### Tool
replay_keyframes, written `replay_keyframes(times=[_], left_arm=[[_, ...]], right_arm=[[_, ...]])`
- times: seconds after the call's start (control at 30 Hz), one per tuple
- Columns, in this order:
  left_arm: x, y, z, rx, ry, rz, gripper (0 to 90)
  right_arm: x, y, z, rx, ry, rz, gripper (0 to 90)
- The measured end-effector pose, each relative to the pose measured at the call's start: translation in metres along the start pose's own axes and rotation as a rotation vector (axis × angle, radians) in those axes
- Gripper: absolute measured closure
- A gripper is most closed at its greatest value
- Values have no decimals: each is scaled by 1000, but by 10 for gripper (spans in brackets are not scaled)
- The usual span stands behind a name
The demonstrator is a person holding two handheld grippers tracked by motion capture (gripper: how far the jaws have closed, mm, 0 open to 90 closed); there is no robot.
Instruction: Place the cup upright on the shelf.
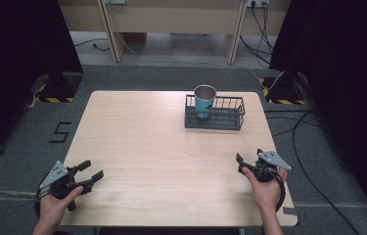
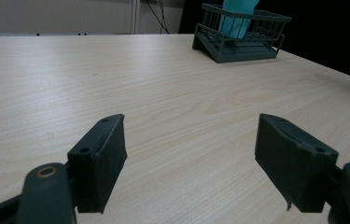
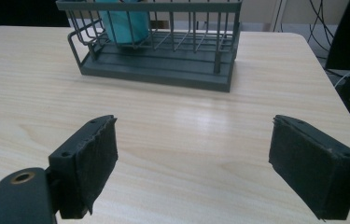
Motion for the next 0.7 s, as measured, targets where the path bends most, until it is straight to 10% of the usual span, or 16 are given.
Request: replay_keyframes(times=[0.7], left_arm=[[0,0,0,2,3,-2,241]], right_arm=[[6,-9,-21,36,6,0,164]])
Point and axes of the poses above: each handheld gripper's, and its own axes: y roughly forward along the jaws, z roughly out of its top, x roughly to its right, the point moved 1 cm from there along y, roughly forward along the jaws, and after that the axes turned 15 degrees about y, right-handed, at the moved point
